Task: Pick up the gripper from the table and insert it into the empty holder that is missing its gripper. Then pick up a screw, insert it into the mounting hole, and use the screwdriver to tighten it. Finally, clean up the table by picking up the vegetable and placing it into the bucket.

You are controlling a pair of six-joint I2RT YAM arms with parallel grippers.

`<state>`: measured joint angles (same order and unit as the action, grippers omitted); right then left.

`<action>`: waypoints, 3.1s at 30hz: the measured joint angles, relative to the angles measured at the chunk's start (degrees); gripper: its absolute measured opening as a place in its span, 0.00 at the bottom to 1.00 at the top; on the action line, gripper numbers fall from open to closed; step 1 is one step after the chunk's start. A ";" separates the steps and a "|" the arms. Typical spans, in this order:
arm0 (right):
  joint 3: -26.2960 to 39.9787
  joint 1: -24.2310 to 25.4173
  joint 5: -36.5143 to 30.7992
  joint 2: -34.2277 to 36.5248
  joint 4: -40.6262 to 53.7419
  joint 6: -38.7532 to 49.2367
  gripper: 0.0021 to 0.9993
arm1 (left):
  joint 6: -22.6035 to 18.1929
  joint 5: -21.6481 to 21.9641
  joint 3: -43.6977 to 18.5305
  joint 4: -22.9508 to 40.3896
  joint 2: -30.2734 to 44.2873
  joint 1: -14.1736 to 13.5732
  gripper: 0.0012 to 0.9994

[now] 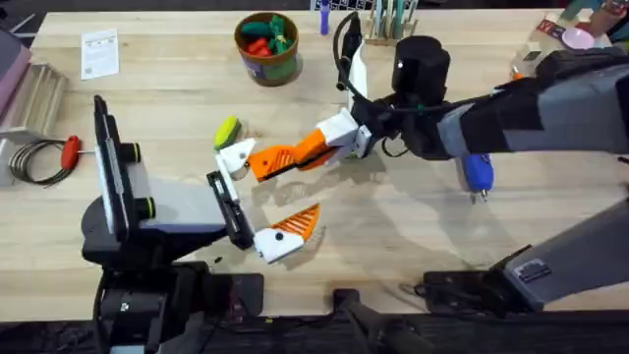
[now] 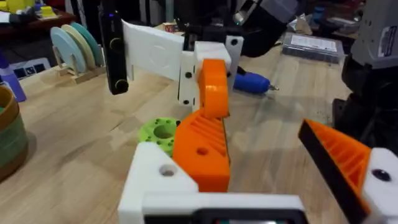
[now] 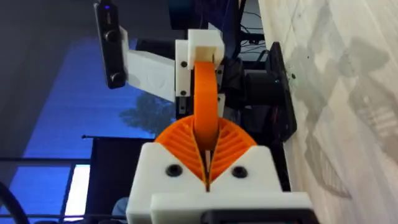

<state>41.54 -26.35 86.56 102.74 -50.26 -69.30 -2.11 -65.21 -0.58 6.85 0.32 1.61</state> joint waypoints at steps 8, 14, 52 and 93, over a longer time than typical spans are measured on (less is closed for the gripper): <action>0.82 0.00 -0.10 0.42 -0.06 -0.15 0.01 | 0.16 0.02 0.00 0.00 -0.02 0.00 0.99; 1.29 -0.33 -0.15 0.42 0.11 -0.18 0.01 | 0.15 0.02 0.00 0.00 -0.02 0.00 0.99; 6.43 -4.50 -3.36 4.26 0.13 0.28 0.01 | 0.38 0.50 0.00 -0.07 -0.02 0.29 0.99; 6.84 -4.37 -7.50 4.26 0.07 -1.03 0.01 | 0.44 1.56 0.00 -0.18 -0.02 0.48 0.99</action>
<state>48.38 -30.72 79.07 107.00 -50.19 -70.32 -1.67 -63.65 -0.58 6.67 0.30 2.09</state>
